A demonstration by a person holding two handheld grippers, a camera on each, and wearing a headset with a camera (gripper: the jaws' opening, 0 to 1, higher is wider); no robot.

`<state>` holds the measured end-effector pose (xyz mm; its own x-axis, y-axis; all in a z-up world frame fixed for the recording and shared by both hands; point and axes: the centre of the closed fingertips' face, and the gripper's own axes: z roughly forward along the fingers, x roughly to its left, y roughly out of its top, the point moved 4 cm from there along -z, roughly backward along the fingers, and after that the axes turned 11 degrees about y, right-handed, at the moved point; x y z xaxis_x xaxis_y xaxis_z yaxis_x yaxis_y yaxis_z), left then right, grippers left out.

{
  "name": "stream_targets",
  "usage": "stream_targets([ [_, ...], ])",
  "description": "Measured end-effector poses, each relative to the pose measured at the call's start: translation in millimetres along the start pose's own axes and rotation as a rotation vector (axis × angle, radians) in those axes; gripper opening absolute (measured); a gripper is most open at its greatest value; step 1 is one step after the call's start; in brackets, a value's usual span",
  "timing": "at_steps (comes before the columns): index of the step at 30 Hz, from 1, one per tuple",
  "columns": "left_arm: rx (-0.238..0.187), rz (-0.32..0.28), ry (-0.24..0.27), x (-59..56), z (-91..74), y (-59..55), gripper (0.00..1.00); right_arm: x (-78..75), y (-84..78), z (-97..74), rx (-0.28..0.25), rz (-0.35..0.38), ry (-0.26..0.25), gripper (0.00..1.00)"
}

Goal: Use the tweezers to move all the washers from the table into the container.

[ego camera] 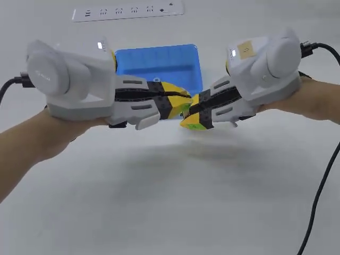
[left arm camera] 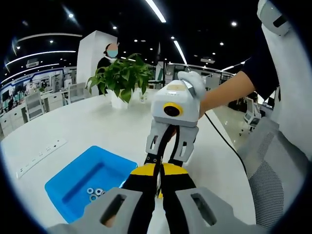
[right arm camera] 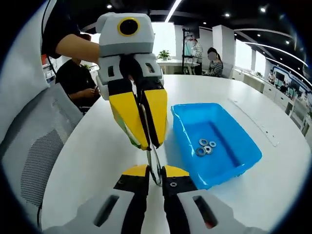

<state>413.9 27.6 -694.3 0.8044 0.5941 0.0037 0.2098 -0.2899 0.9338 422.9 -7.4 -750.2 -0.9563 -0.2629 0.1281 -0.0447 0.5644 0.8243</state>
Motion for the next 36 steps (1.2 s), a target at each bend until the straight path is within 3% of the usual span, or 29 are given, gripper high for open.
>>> stream_targets([
  [8,0.017,0.019,0.016,-4.0,4.1,-1.0,0.07,0.7,-0.9,-1.7,-0.004,-0.007,-0.016,0.10],
  [12,0.065,0.038,-0.014,-11.7,5.7,-9.9,0.20,1.8,-0.1,-0.2,-0.015,0.002,-0.017,0.10],
  [19,0.063,0.011,0.015,-7.2,2.7,-6.4,0.27,0.8,2.8,0.0,-0.027,0.007,-0.019,0.10],
  [26,0.054,0.010,0.046,-3.1,-9.4,-3.7,0.30,0.1,8.6,-1.6,-0.032,0.002,-0.028,0.10],
  [27,0.035,0.021,0.059,-2.1,-12.0,-2.0,0.31,0.5,10.2,-2.4,-0.034,0.002,-0.029,0.10],
  [36,0.025,-0.037,0.098,-3.2,-43.7,-5.9,0.40,8.4,25.9,-8.3,-0.041,-0.020,-0.039,0.10],
])
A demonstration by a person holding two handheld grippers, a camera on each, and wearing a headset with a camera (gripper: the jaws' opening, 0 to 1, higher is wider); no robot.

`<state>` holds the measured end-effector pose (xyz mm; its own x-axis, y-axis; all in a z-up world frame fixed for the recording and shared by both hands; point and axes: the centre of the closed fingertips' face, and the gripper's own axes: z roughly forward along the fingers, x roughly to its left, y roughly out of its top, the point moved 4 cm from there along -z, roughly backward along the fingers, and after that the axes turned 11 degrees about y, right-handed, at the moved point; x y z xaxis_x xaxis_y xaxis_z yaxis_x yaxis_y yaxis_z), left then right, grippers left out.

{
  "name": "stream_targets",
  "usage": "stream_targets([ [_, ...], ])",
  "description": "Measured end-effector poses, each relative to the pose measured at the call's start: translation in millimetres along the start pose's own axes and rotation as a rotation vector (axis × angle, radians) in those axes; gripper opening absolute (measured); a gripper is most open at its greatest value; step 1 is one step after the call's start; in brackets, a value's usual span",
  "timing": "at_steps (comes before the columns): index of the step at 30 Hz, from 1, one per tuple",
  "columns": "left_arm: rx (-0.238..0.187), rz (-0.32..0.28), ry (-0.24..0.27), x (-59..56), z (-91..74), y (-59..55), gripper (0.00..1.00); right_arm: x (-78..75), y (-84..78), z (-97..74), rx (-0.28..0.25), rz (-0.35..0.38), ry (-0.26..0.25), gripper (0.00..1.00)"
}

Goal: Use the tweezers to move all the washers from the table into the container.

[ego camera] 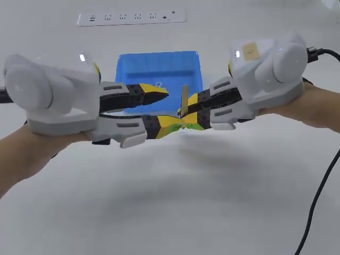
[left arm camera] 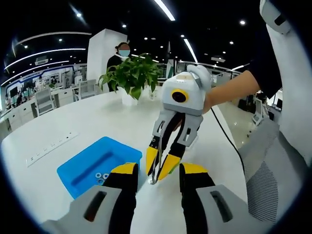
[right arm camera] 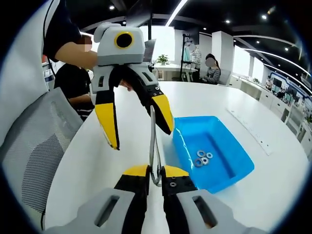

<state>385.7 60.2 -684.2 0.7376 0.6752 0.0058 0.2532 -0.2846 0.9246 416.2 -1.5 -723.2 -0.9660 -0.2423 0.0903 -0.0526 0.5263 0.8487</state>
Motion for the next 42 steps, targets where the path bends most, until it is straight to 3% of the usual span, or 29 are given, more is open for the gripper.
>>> stream_targets([
  [5,-0.010,-0.016,0.015,-2.1,-19.3,-1.4,0.54,5.1,10.3,-2.0,-0.006,-0.011,-0.005,0.10],
  [17,-0.037,-0.074,0.132,10.6,-65.3,-12.5,0.61,5.0,55.4,-15.4,-0.041,-0.056,-0.030,0.10],
  [22,-0.049,-0.100,0.165,19.4,-80.1,-17.4,0.62,-9.4,77.5,-27.0,-0.071,-0.069,-0.064,0.10],
  [24,-0.057,-0.111,0.172,20.9,-84.4,-18.3,0.63,-23.7,79.7,-30.6,-0.064,-0.082,-0.077,0.10],
  [30,-0.061,-0.131,0.179,21.3,-90.2,-23.4,0.70,-48.0,88.2,-30.2,-0.066,-0.090,-0.105,0.10],
  [32,-0.058,-0.135,0.180,21.6,-91.2,-25.4,0.73,-61.4,87.5,-27.7,-0.067,-0.084,-0.109,0.10],
  [37,-0.057,-0.142,0.196,25.3,-94.1,-28.3,0.81,-76.6,81.2,-15.5,-0.052,-0.075,-0.111,0.10],
  [42,-0.043,-0.145,0.221,30.5,-97.2,-31.1,0.90,-92.9,65.1,1.1,-0.030,-0.057,-0.106,0.10],
])
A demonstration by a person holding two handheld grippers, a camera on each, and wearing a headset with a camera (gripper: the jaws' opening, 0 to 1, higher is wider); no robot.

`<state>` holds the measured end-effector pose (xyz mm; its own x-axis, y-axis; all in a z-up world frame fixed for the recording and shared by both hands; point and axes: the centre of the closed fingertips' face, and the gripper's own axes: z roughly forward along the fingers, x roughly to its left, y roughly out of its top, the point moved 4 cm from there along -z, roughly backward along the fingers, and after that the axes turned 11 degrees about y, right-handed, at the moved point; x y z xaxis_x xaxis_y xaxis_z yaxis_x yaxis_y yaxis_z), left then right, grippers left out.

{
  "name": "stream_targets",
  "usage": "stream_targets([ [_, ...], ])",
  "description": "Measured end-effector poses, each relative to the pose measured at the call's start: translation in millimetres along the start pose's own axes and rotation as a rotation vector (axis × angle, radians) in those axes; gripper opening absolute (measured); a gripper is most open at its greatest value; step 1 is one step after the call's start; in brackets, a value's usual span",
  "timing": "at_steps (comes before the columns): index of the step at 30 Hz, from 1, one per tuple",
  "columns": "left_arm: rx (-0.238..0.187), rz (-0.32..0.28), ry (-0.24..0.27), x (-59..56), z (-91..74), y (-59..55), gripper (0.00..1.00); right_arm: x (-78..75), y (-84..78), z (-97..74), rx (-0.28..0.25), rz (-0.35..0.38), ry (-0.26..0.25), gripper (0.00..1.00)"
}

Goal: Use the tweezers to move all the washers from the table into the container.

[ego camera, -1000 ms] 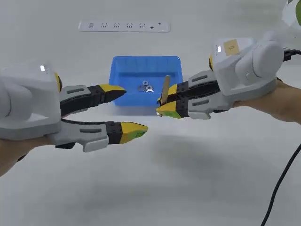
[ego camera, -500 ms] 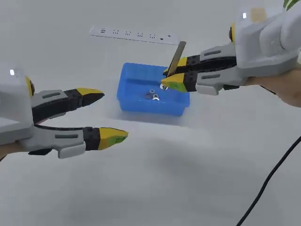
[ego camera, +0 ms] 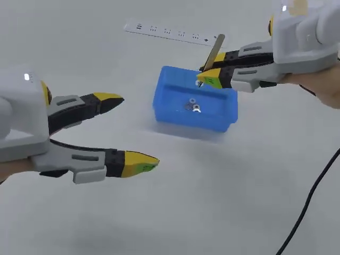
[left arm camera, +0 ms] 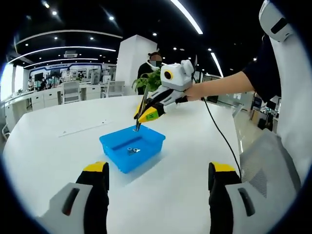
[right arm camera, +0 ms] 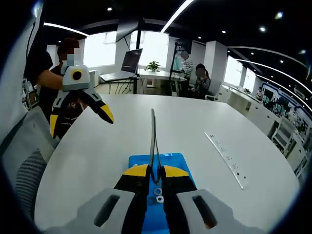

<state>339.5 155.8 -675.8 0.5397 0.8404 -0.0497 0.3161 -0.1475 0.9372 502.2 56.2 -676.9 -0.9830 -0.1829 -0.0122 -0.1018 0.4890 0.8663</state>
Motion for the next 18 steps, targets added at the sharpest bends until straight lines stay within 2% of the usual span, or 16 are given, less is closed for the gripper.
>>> stream_targets([
  [2,0.009,0.016,0.019,2.9,-0.1,-1.7,0.92,-3.8,-8.8,6.7,0.016,0.007,0.006,0.10],
  [5,0.002,-0.004,0.050,6.1,0.1,-1.9,1.00,-8.3,-21.2,14.7,0.035,0.019,0.013,0.10],
  [8,0.003,-0.005,0.056,6.4,-0.9,-3.3,0.99,-11.4,-31.0,19.9,0.050,0.037,0.011,0.10],
  [14,0.023,-0.006,0.053,2.4,-1.1,-9.3,0.99,-6.1,-38.8,25.8,0.060,0.046,0.019,0.10],
  [18,0.020,-0.018,0.057,0.1,-0.5,-9.1,0.99,-0.2,-43.0,29.0,0.074,0.043,0.034,0.10],
])
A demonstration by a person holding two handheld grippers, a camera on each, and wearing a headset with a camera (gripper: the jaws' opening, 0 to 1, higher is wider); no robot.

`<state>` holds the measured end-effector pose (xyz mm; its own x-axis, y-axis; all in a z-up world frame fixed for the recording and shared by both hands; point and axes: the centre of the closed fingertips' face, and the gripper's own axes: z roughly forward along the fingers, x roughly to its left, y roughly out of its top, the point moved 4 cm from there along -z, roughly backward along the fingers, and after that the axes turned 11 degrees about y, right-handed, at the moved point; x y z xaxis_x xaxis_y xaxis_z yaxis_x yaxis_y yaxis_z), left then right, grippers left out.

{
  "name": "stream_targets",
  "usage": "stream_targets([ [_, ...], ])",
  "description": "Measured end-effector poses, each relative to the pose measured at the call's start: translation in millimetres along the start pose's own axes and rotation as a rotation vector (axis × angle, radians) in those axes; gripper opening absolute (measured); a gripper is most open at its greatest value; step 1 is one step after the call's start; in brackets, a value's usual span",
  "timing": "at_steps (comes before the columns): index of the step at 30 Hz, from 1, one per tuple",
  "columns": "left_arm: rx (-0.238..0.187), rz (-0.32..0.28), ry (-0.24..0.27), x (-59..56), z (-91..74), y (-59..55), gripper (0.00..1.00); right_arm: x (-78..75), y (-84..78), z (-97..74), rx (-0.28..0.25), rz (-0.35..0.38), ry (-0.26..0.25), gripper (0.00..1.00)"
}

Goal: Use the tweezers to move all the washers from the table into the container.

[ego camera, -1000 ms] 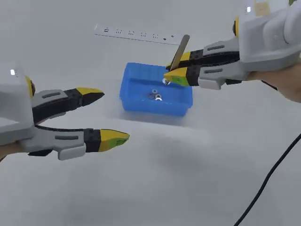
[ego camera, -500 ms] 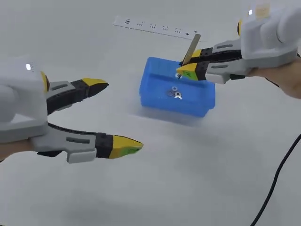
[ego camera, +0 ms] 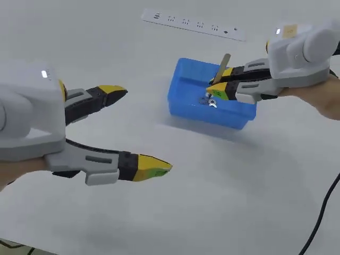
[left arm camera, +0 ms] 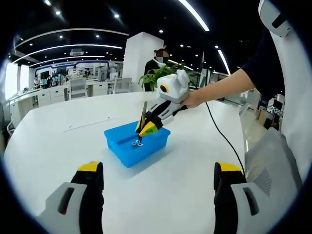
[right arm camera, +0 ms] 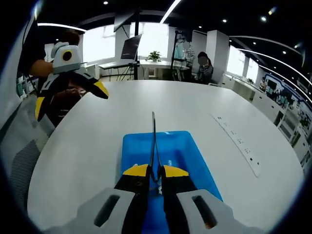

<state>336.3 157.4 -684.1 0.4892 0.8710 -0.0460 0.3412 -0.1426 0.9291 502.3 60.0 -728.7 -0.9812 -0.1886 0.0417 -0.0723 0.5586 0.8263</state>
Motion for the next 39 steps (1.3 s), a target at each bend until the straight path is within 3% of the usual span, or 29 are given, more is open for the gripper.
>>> stream_targets([
  [5,-0.004,-0.035,0.001,-7.8,-0.6,-2.4,0.99,4.4,-3.0,2.3,0.007,0.004,0.009,0.10],
  [8,0.016,-0.030,-0.007,-14.9,-0.5,-8.0,0.99,6.3,-3.2,2.1,0.015,0.000,0.011,0.10],
  [12,-0.017,-0.085,0.007,-19.2,-3.6,-3.6,0.99,7.9,-4.1,1.9,0.028,-0.004,0.014,0.10],
  [16,-0.006,-0.084,0.012,-21.8,-6.0,-6.9,0.99,8.5,-6.0,2.0,0.038,-0.005,0.015,0.10],
  [39,-0.015,-0.099,0.025,-21.1,-13.7,-3.1,0.98,15.0,2.3,0.0,0.071,-0.017,0.032,0.09],
])
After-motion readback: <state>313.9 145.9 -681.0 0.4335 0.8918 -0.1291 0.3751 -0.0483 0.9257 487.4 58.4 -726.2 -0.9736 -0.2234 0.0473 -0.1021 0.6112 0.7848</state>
